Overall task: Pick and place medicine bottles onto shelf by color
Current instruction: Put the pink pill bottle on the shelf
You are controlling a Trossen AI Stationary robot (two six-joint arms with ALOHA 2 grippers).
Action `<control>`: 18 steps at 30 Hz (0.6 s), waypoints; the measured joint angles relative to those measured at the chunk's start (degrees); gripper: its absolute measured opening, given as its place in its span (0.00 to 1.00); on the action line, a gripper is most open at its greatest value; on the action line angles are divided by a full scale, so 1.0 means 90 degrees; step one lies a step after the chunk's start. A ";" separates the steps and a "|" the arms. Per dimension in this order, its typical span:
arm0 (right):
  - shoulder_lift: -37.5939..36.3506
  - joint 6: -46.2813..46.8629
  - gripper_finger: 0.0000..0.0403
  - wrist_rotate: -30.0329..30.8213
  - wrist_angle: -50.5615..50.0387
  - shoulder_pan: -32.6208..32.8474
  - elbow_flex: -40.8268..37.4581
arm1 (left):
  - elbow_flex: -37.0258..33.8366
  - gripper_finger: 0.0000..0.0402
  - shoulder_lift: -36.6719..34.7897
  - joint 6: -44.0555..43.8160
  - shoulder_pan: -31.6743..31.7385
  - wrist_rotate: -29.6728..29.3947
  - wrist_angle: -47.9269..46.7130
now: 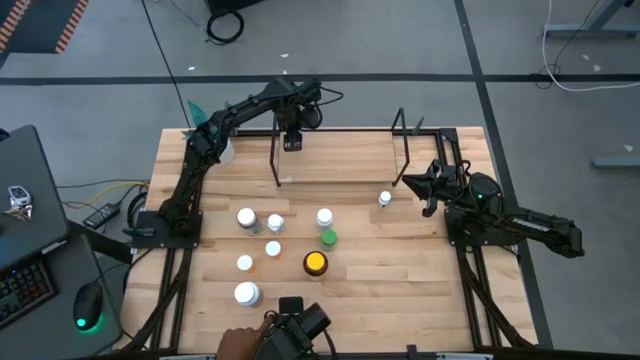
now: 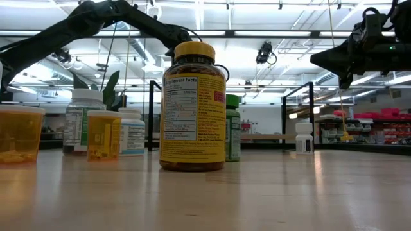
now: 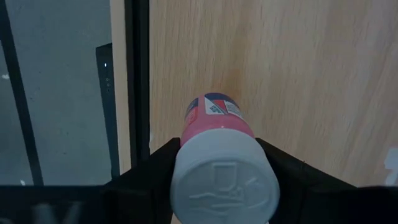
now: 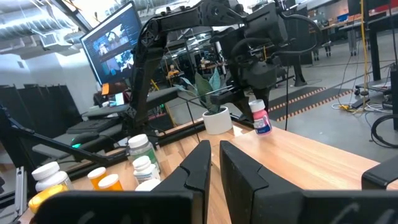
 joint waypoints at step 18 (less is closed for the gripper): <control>0.0000 0.0000 0.10 0.0000 -0.0001 -0.0001 0.0000 | 0.0002 0.50 0.0143 -0.0251 -0.0005 -0.0124 -0.0166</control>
